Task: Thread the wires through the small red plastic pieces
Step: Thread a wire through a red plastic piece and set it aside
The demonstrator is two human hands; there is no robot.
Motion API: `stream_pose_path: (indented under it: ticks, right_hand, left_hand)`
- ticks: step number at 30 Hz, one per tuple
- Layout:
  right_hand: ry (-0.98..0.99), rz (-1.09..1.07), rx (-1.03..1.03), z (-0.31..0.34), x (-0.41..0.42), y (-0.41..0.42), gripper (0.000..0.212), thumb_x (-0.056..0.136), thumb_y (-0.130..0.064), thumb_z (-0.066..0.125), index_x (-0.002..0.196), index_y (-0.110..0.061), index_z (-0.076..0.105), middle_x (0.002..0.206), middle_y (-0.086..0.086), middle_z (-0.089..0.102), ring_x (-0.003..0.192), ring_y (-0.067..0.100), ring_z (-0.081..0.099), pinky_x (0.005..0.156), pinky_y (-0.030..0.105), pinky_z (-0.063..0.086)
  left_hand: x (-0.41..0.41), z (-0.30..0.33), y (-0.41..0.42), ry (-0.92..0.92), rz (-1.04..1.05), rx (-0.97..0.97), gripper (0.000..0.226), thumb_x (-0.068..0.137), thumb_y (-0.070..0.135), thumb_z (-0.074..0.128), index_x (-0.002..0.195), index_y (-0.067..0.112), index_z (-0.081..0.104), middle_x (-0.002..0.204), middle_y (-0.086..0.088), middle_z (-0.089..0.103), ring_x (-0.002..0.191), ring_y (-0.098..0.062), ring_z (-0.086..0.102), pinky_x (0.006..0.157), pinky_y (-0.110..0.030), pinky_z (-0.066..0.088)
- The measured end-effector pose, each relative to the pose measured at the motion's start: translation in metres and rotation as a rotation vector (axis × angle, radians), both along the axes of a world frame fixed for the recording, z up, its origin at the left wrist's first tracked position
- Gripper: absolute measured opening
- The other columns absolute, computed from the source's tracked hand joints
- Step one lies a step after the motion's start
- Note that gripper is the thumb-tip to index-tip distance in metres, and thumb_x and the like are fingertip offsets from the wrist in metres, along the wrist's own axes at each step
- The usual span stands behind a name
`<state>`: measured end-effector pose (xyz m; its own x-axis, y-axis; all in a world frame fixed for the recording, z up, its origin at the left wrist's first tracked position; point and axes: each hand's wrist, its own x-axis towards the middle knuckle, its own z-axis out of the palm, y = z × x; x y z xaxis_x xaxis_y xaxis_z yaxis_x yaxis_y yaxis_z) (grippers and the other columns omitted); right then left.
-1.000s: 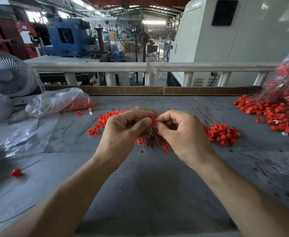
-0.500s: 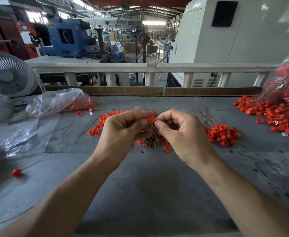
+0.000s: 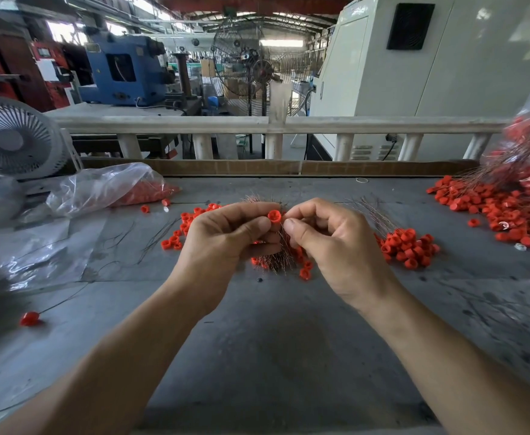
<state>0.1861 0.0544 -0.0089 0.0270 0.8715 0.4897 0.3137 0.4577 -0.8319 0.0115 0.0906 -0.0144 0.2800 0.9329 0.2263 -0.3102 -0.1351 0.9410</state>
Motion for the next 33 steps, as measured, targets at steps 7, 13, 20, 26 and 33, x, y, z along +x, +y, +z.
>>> stream_pose_path:
  ticks: [7, 13, 20, 26, 33]
  right_hand:
    - [0.246, 0.107, -0.229, -0.006, -0.002, 0.005, 0.019, 0.097, -0.014, 0.06, 0.093, -0.024, 0.075, 0.072, 0.001, 0.068, 0.059, 0.01, 0.053, 0.043, 0.019, 0.036]
    - [0.346, 0.183, -0.317, -0.009, -0.002, 0.011, 0.017, 0.084, -0.024, 0.065, 0.098, -0.023, 0.075, 0.075, 0.006, 0.072, 0.056, 0.013, 0.058, 0.044, 0.025, 0.038]
    - [0.299, 0.237, -0.38, -0.007, 0.002, 0.008, 0.01, 0.096, -0.016, 0.065, 0.097, -0.018, 0.075, 0.086, 0.014, 0.076, 0.066, 0.021, 0.069, 0.054, 0.024, 0.048]
    - [0.008, -0.195, -0.196, 0.001, 0.029, 0.013, 0.012, 0.095, -0.015, 0.065, 0.093, -0.022, 0.075, 0.08, -0.005, 0.078, 0.07, 0.007, 0.071, 0.07, 0.027, 0.056]
    - [-0.466, -0.464, -0.253, -0.018, 0.056, 0.027, 0.017, 0.086, -0.023, 0.078, 0.072, -0.03, 0.072, 0.067, -0.018, 0.069, 0.068, -0.002, 0.064, 0.059, 0.016, 0.043]
  left_hand:
    - [0.0, 0.002, -0.001, -0.013, -0.003, 0.008, 0.03, 0.081, 0.013, 0.069, 0.109, 0.003, 0.074, 0.1, -0.024, 0.074, 0.089, -0.034, 0.071, 0.074, -0.033, 0.062]
    - [-0.001, 0.004, -0.003, 0.024, -0.011, 0.03, 0.028, 0.081, 0.018, 0.071, 0.106, 0.006, 0.075, 0.103, -0.017, 0.077, 0.07, -0.018, 0.07, 0.052, -0.026, 0.052]
    - [-0.001, 0.001, 0.002, -0.031, -0.045, -0.012, 0.024, 0.083, 0.014, 0.072, 0.104, 0.004, 0.074, 0.1, -0.022, 0.075, 0.071, -0.02, 0.071, 0.061, -0.03, 0.059]
    - [-0.002, 0.0, 0.003, -0.094, -0.036, -0.04, 0.027, 0.079, 0.016, 0.074, 0.102, 0.002, 0.072, 0.097, -0.021, 0.074, 0.078, -0.023, 0.073, 0.068, -0.028, 0.06]
    - [-0.002, -0.002, 0.004, -0.111, -0.019, -0.058, 0.027, 0.08, 0.015, 0.075, 0.103, 0.001, 0.072, 0.099, -0.023, 0.074, 0.083, -0.026, 0.073, 0.07, -0.029, 0.061]
